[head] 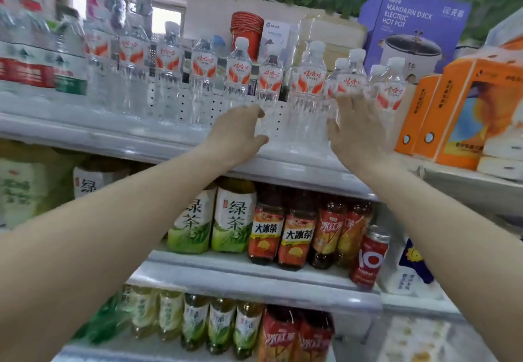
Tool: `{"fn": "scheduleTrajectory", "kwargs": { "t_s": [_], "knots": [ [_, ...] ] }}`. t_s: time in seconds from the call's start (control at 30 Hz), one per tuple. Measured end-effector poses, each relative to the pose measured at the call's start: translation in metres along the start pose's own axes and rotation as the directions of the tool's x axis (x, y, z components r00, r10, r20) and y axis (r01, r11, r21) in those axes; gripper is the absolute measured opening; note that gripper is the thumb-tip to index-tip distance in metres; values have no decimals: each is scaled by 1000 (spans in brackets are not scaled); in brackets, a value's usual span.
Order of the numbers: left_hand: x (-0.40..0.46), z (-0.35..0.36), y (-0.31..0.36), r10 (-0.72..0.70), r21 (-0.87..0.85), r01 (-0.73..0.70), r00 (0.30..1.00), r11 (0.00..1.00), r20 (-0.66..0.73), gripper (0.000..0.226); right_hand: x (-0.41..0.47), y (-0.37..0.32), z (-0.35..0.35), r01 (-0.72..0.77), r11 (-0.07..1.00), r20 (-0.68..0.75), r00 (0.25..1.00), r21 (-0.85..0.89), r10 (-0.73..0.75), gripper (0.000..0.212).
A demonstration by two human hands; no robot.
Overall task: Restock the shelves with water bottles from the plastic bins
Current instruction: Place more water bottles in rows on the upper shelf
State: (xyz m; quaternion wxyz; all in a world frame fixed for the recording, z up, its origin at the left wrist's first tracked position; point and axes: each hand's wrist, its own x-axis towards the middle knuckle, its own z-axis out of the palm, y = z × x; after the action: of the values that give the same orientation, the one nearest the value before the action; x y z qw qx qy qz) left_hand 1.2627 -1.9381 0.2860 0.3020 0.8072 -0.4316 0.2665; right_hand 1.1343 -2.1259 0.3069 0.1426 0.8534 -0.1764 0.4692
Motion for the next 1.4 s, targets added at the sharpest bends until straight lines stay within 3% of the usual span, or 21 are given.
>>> {"fn": "scheduleTrajectory", "kwargs": {
  "t_s": [0.13, 0.43, 0.67, 0.97, 1.17, 1.3, 1.4],
  "knots": [
    [-54, -12, -24, 56, 44, -56, 998, 997, 0, 49, -66, -41, -9, -15, 1000, 72, 997, 9, 14, 44],
    [-177, 22, -80, 293, 122, -301, 953, 946, 78, 55, -199, -104, -3, 149, 988, 176, 974, -31, -141, 44],
    [-284, 99, -119, 210, 53, -234, 935, 971, 285, 54, -315, -136, 54, 124, 988, 386, 910, 91, -150, 43],
    [-477, 232, -168, -14, 16, 6, 854, 1000, 520, 53, -516, -164, 162, 52, 965, 701, 678, 257, -223, 43],
    [-614, 319, -185, -272, 128, 252, 695, 959, 666, 62, -648, -159, 245, -62, 947, 849, 465, 315, -252, 44],
    [-704, 385, -192, -321, 169, 297, 594, 940, 738, 67, -740, -153, 302, -130, 945, 889, 396, 301, -229, 40],
    [-766, 440, -198, -345, 194, 313, 557, 930, 756, 63, -814, -148, 347, -171, 951, 936, 287, 259, -203, 48]
  ]
}}
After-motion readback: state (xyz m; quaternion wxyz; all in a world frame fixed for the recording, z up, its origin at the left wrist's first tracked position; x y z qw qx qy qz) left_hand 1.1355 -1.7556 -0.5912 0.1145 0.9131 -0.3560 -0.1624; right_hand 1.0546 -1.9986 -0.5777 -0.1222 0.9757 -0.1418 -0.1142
